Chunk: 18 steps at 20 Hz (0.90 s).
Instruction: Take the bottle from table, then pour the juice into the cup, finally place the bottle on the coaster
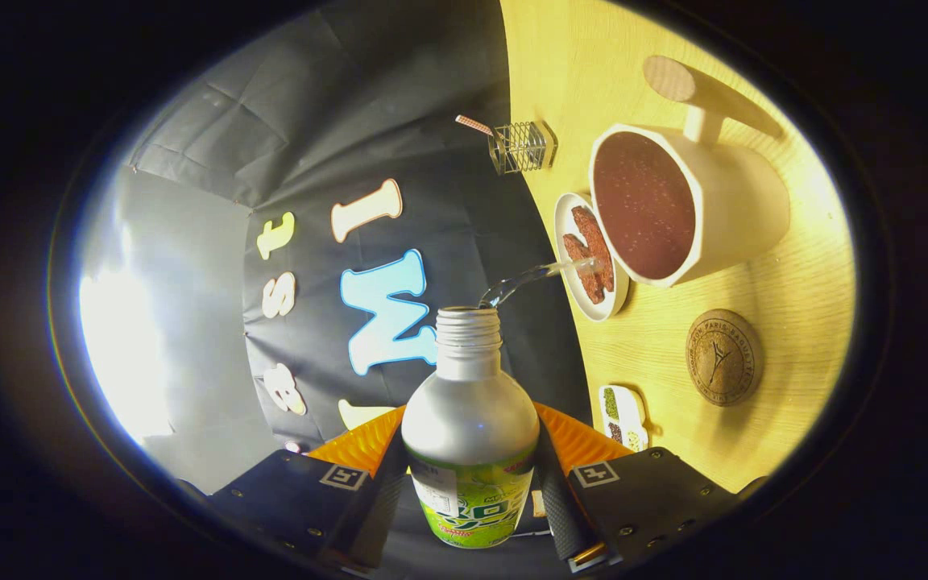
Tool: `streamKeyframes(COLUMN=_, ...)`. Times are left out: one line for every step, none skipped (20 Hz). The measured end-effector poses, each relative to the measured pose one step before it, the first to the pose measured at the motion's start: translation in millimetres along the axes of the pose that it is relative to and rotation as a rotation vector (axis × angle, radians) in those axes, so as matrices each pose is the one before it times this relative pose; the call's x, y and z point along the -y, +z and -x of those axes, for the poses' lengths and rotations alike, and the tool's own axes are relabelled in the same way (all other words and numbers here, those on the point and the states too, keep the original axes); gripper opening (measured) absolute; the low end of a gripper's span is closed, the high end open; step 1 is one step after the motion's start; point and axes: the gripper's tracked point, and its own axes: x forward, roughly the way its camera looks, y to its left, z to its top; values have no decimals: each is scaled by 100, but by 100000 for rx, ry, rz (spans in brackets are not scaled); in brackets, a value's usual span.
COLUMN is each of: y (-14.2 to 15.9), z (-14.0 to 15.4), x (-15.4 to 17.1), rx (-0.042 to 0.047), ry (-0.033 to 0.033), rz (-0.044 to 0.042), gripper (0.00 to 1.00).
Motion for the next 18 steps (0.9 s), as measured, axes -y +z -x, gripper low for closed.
streamKeyframes(y=6, z=145, x=-77, rx=-22, ry=-47, rz=228, gripper=77)
streamKeyframes(y=-51, z=71, x=-57, rx=-92, ry=303, rz=-141, gripper=77)
streamKeyframes(y=-86, z=39, x=-164, rx=-61, ry=283, rz=-324, gripper=77)
streamKeyframes(y=-18, z=-98, x=-9, rx=-137, ry=179, rz=-319, gripper=77)
streamKeyframes(y=93, z=-85, x=-62, rx=-62, ry=172, rz=-453, gripper=77)
streamKeyframes(y=85, z=-64, x=13, rx=-30, ry=159, rz=-398, gripper=77)
streamKeyframes(y=-57, z=64, x=-129, rx=32, ry=17, rz=-358, gripper=77)
streamKeyframes(y=-168, z=-22, x=-65, rx=-26, ry=117, rz=-442, gripper=77)
streamKeyframes(y=48, z=6, x=-144, rx=-66, ry=621, rz=-953, gripper=77)
streamKeyframes(y=12, z=-39, x=-75, rx=-81, ry=573, rz=-813, gripper=77)
streamKeyframes(y=-94, z=-80, x=-4, rx=47, ry=177, rz=-385, gripper=77)
streamKeyframes(y=37, z=-39, x=-11, rx=-53, ry=39, rz=-213, gripper=77)
streamKeyframes(y=-132, z=27, x=1, rx=-153, ry=46, rz=-114, gripper=77)
streamKeyframes(y=-84, z=-67, x=-77, rx=-124, ry=302, rz=-94, gripper=77)
streamKeyframes(y=-63, z=70, x=-95, rx=-130, ry=-40, rz=-125, gripper=77)
streamKeyframes(y=32, z=-11, x=3, rx=58, ry=52, rz=-193, gripper=77)
streamKeyframes(y=23, z=71, x=-145, rx=57, ry=294, rz=-531, gripper=77)
streamKeyframes(y=-20, z=10, x=-20, rx=-22, ry=247, rz=-657, gripper=77)
